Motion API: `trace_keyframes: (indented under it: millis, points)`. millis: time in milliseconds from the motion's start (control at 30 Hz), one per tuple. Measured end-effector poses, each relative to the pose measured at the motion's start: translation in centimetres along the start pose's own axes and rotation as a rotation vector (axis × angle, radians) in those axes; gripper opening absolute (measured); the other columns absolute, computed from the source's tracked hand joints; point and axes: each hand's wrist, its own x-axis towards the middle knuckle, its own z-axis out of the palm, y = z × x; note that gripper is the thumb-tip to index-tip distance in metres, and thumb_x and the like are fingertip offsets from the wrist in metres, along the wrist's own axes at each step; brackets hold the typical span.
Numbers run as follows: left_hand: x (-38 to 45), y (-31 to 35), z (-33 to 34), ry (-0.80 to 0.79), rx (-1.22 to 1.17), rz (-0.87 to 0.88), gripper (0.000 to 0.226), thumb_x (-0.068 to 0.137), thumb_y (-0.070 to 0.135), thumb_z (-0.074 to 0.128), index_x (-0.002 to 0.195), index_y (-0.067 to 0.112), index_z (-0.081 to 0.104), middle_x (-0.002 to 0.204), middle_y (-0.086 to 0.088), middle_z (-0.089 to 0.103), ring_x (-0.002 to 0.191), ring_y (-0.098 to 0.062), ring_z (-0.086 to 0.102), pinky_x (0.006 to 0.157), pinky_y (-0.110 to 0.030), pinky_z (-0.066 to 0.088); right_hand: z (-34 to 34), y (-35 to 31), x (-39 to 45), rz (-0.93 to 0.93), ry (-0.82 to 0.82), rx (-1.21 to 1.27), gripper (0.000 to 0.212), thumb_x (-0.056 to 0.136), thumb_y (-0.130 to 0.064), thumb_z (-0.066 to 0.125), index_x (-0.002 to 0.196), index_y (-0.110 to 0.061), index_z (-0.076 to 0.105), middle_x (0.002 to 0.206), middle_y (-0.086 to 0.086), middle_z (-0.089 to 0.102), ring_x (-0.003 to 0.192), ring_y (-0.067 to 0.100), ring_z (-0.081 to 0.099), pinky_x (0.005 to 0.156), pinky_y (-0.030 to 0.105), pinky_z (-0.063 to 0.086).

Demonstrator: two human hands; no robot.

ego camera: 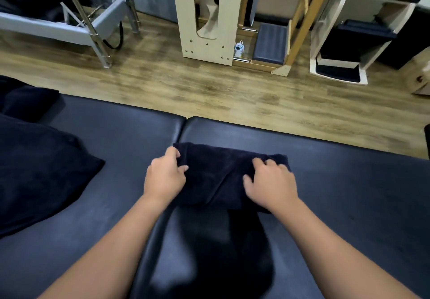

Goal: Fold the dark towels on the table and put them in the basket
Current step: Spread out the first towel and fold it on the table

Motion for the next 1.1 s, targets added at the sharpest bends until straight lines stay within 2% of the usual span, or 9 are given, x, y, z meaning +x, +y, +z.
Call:
trace_keyframes:
  millis: [67,133,200,333,467,600,867,1000,1100]
  points:
    - [1.2,-0.9,-0.4,0.049,-0.096,-0.003,0.024,0.086,0.016,0.075,0.094,0.020,0.052,0.075,-0.001,0.061,0.078,-0.031,0.059,0.072,-0.037,0.047,0.6,0.2,-1.3,-0.019,-0.180,0.064,0.075,0.086,-0.071,0.044,0.152,-0.040,0.025,0.160,0.013,0.029,0.142,0.041,0.033,0.110,0.059,0.034]
    - [2.7,-1.8,-1.2,0.107,-0.183,-0.052,0.024,0.082,0.011,0.077,0.085,0.015,0.054,0.069,0.002,0.057,0.073,-0.028,0.056,0.068,-0.033,0.039,1.3,0.9,-1.7,-0.043,-0.237,0.111,0.082,0.087,-0.076,0.044,0.154,-0.051,0.004,0.169,0.004,0.002,0.154,0.032,0.008,0.110,0.072,0.024]
    - [3.1,-1.6,-1.4,0.110,-0.204,-0.046,0.022,0.085,0.011,0.076,0.087,0.013,0.054,0.071,0.001,0.055,0.076,-0.030,0.056,0.068,-0.031,0.036,1.8,1.4,-1.3,-0.022,-0.249,0.178,0.084,0.087,-0.075,0.048,0.152,-0.055,-0.001,0.168,-0.004,-0.007,0.155,0.026,-0.003,0.106,0.080,0.018]
    - [0.0,-0.6,-0.9,0.176,-0.006,0.082,0.023,0.088,0.026,0.071,0.098,0.018,0.052,0.095,-0.001,0.053,0.084,-0.029,0.055,0.074,-0.042,0.047,1.9,1.0,-0.7,-0.036,-0.237,0.119,0.088,0.086,-0.074,0.049,0.154,-0.051,-0.003,0.168,0.001,-0.008,0.154,0.030,-0.008,0.110,0.079,0.006]
    - [-4.4,-3.2,-0.9,0.153,0.200,0.148,0.024,0.082,0.034,0.070,0.076,0.019,0.052,0.073,0.000,0.060,0.068,-0.033,0.061,0.060,-0.038,0.048,2.2,0.6,-0.4,-0.061,-0.212,0.066,0.090,0.085,-0.072,0.043,0.156,-0.047,-0.006,0.168,0.008,-0.010,0.154,0.036,-0.010,0.113,0.074,-0.003]
    - [-6.0,-5.6,0.4,-0.003,0.338,0.046,0.046,0.085,0.049,0.072,0.070,0.018,0.042,0.078,-0.006,0.064,0.077,-0.037,0.065,0.059,-0.035,0.037,2.0,0.4,0.3,-0.066,-0.230,0.072,0.091,0.083,-0.070,0.044,0.155,-0.048,-0.005,0.168,0.008,-0.011,0.153,0.037,-0.011,0.114,0.073,-0.004]
    - [-3.8,-6.8,-1.3,0.013,0.300,-0.057,0.026,0.088,0.025,0.067,0.070,0.016,0.051,0.080,-0.016,0.067,0.084,-0.044,0.063,0.063,-0.038,0.042,1.8,0.9,0.9,-0.093,-0.247,0.037,0.088,0.084,-0.071,0.044,0.155,-0.050,-0.006,0.169,0.006,-0.010,0.154,0.034,-0.009,0.115,0.073,0.000]
    - [-2.6,-7.4,-3.4,-0.238,0.396,-0.120,0.015,0.082,0.020,0.060,0.072,0.018,0.050,0.093,-0.017,0.065,0.085,-0.041,0.061,0.070,-0.039,0.051,2.1,-0.1,0.8,-0.130,-0.251,0.010,0.087,0.087,-0.064,0.042,0.155,-0.047,-0.010,0.168,0.009,-0.014,0.153,0.037,-0.012,0.114,0.073,-0.003]
    - [-1.9,-5.3,-4.3,-0.123,0.321,-0.026,0.007,0.078,0.015,0.056,0.085,0.016,0.054,0.096,-0.014,0.065,0.089,-0.039,0.061,0.074,-0.040,0.051,2.1,-0.5,0.7,-0.136,-0.234,-0.005,0.089,0.085,-0.061,0.041,0.156,-0.044,-0.010,0.168,0.012,-0.013,0.152,0.040,-0.012,0.114,0.073,-0.005]
